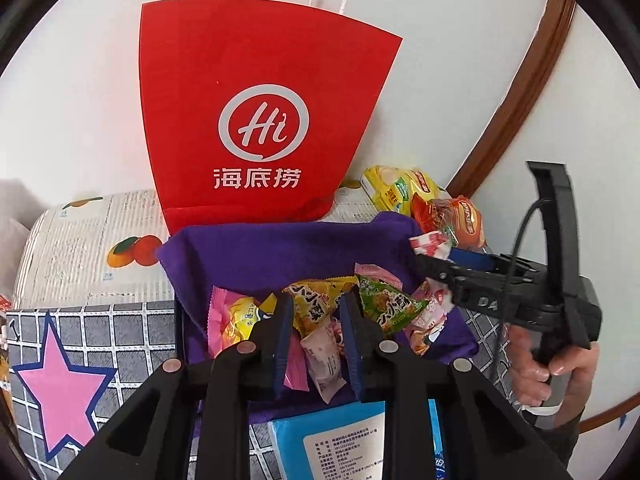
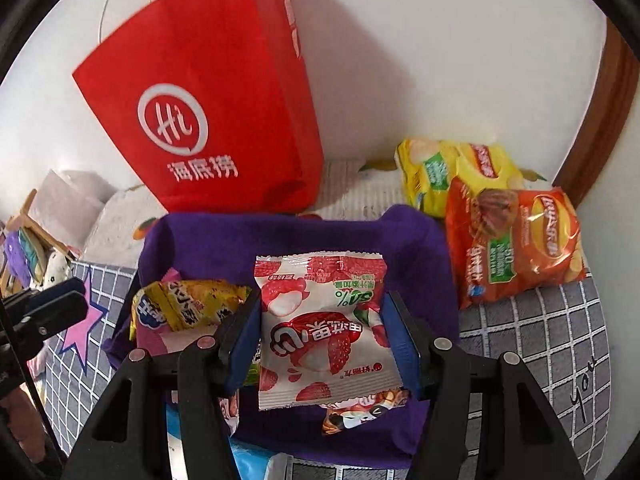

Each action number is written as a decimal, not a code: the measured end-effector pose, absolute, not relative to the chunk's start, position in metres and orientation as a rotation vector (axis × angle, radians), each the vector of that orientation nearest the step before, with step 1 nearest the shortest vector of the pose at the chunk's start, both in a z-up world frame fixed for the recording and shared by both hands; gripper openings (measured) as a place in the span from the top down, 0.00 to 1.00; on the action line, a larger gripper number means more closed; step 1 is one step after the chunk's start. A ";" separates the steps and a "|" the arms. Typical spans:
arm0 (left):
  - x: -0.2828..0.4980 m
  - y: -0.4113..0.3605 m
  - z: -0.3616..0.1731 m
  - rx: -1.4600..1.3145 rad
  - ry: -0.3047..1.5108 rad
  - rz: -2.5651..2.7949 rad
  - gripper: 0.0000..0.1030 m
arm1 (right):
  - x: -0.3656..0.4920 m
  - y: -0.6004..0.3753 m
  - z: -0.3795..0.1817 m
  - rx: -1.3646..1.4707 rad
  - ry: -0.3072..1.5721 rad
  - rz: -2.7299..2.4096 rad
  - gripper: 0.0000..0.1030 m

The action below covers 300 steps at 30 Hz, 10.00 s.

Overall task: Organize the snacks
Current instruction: 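Carry both packs over the purple towel with the left and right tools, then open both tools to drop the lychee bag and pink wrapper onto the towel, then grasp the blue snack bag with the right tool while the left tool reaches the red candy pack, then grasp the red candy pack with the left tool while the right tool holds the blue bag, then carry the red pack with the left tool while the right tool carries the blue bag over the towel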

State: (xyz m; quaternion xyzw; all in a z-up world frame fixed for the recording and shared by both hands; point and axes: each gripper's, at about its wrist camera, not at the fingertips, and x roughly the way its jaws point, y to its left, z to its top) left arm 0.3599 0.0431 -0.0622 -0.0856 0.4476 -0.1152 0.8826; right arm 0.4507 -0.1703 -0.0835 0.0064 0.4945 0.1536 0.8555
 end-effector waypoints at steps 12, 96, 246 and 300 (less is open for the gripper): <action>0.356 0.041 -0.056 -0.168 0.925 -0.250 0.78 | 0.458 -0.164 -0.103 -0.035 1.107 0.273 0.42; 0.282 0.006 0.011 -0.099 0.781 -0.398 0.44 | 0.226 -0.235 -0.174 -0.004 0.958 0.121 0.57; 0.235 0.023 -0.048 -0.113 0.814 -0.223 0.58 | 0.269 -0.207 -0.024 0.055 0.787 0.241 0.58; 0.347 0.049 -0.074 -0.147 0.920 -0.096 0.57 | 0.433 -0.144 -0.087 -0.109 1.092 0.318 0.58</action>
